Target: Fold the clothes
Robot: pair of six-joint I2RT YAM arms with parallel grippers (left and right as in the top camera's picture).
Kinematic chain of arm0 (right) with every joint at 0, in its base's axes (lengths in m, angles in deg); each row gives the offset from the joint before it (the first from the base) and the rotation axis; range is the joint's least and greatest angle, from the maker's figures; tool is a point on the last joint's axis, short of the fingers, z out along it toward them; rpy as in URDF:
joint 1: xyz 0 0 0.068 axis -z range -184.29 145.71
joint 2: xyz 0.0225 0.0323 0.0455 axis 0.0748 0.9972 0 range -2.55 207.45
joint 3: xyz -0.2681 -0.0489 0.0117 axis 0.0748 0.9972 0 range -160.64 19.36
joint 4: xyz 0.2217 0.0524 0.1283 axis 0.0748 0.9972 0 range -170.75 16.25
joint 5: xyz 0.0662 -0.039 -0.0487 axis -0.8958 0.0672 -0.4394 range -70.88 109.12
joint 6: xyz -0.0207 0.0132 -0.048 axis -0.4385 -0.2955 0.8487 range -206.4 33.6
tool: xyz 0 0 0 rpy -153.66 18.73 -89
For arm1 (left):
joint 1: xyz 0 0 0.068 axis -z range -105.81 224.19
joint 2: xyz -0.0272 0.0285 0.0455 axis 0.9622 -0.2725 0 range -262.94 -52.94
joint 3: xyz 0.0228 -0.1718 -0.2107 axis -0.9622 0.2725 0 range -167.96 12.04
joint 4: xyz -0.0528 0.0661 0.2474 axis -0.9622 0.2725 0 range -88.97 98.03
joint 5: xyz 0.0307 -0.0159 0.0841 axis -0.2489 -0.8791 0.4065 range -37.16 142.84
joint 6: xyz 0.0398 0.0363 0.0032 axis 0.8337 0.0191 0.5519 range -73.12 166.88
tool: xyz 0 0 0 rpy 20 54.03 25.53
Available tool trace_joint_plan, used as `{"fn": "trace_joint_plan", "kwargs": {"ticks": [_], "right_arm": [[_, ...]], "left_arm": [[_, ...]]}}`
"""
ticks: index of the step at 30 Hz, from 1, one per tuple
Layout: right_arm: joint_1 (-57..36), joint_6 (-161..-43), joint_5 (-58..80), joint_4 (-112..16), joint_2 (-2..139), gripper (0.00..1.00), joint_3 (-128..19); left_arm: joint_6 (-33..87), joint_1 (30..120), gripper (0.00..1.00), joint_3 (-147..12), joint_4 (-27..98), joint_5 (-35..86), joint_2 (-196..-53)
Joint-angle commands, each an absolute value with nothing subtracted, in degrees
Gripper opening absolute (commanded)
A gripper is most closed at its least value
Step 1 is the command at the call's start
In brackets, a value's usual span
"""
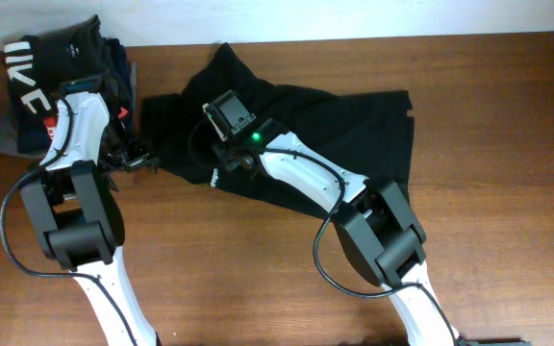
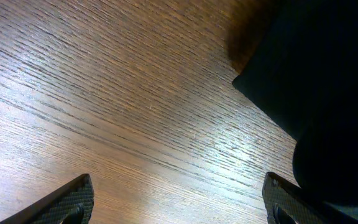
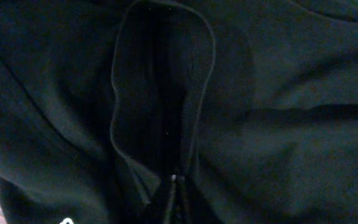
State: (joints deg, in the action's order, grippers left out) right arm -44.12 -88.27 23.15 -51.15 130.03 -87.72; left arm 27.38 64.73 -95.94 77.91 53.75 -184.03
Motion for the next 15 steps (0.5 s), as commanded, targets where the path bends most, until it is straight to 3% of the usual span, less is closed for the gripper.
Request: {"fn": "trace_joint_plan", "kwargs": {"ticks": [1, 7, 10, 15], "right_arm": [[-43.91, -88.82, 22.36, -51.12, 129.26, 0.04, -88.97], [-41.92, -91.40, 22.19, -51.04, 129.26, 0.04, -88.97], [-40.89, -91.36, 18.43, -50.10, 129.26, 0.17, -88.97], [-40.67, -91.33, 14.36, -48.96, 129.26, 0.27, -88.97]], "left_arm": [[27.09, 64.65, 0.86, -95.55, 77.76, 54.38, -184.42], [27.11, 64.65, 0.86, -95.55, 77.80, 54.38, -184.42], [27.11, 64.65, 0.86, -95.55, 77.78, 54.38, -184.42], [27.11, 64.65, 0.86, -95.55, 77.78, 54.38, -184.42]]}}
